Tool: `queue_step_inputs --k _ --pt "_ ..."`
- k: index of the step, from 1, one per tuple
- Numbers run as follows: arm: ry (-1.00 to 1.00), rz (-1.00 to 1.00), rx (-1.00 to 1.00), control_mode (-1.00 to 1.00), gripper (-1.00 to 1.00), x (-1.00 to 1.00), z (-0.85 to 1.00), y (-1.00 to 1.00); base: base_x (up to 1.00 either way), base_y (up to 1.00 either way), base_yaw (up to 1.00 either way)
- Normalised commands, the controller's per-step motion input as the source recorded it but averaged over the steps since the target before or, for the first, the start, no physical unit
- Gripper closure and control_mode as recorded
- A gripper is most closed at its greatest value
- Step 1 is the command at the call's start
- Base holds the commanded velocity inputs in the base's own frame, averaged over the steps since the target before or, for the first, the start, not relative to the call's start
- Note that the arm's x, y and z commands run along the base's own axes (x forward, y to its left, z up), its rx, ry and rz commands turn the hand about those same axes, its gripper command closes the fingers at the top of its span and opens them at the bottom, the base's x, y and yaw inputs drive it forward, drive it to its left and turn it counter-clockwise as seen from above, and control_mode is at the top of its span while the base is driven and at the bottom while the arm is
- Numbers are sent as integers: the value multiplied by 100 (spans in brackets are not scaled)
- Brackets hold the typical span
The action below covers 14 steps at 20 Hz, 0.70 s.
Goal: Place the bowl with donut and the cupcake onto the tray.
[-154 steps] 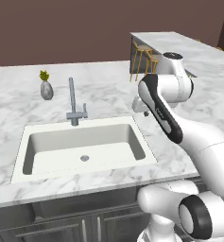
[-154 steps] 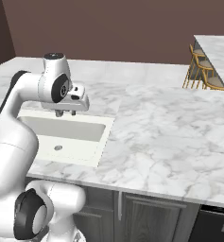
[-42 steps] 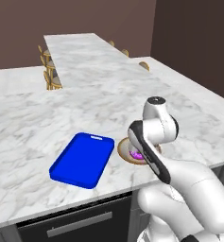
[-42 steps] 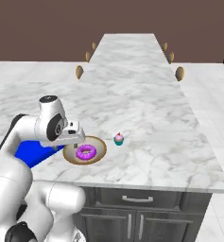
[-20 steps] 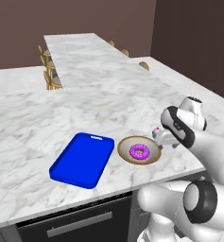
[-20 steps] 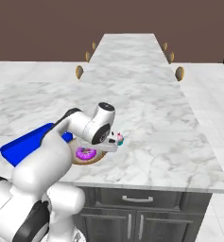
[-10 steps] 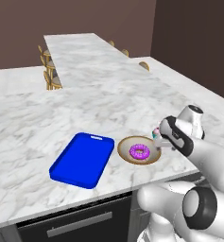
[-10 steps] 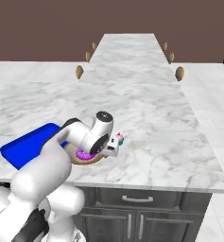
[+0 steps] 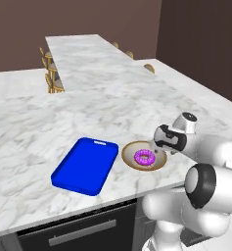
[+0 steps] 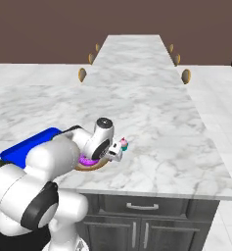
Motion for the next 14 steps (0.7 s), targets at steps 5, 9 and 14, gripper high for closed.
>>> queue_step_inputs --k 5,9,14 --pt "3 0 0 -100 -100 22 -34 -20 0 0 0" --pt "0 0 0 -100 -100 10 -15 -10 0 0 0" --pt "0 0 0 -100 -100 6 -17 0 0 0 0"
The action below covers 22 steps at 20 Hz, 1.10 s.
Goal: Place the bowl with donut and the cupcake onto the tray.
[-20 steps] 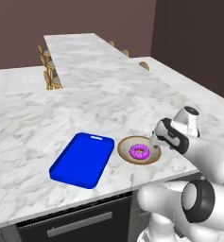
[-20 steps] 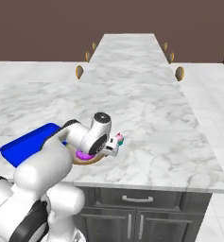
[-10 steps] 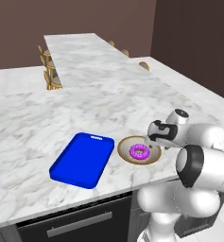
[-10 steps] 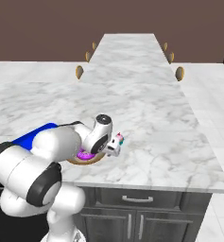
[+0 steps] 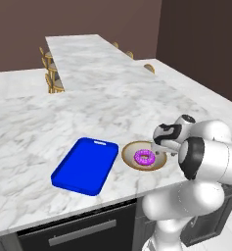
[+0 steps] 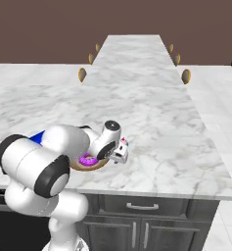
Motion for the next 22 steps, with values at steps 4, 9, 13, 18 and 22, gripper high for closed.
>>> queue_step_inputs --k 4,9,13,18,22 --pt "0 0 0 -100 -100 1 -20 7 0 0 0" --pt "0 0 0 -100 -100 0 -15 7 0 0 0" --pt "0 0 0 -100 100 0 -2 3 0 0 0" --pt "0 0 3 -100 100 1 14 0 0 0 0" --pt "0 -4 8 -100 100 12 46 0 0 0 0"
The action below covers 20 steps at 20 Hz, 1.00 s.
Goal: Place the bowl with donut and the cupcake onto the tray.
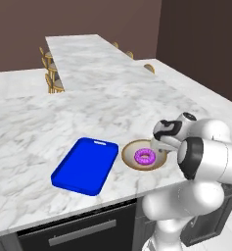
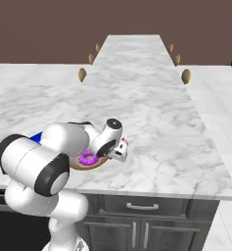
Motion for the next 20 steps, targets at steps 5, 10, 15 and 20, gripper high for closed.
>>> queue_step_inputs --k 5,10,15,20 --pt "1 -6 10 -100 100 18 58 -2 0 0 0" --pt "6 -4 15 -100 100 19 70 -15 0 0 0" --pt "6 -3 20 -100 100 15 73 -20 0 0 0" --pt "6 -4 30 -100 100 12 77 -18 0 0 0"
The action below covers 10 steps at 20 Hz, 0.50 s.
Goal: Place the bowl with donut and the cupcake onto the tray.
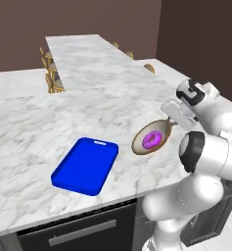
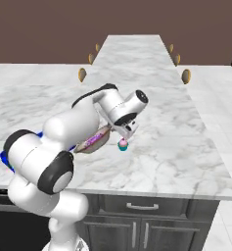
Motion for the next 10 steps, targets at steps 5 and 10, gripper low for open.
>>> queue_step_inputs --k 5,10 --pt "2 -4 40 -100 100 2 53 -6 0 0 0" --pt "0 -1 37 -100 100 -1 -14 15 0 0 0"
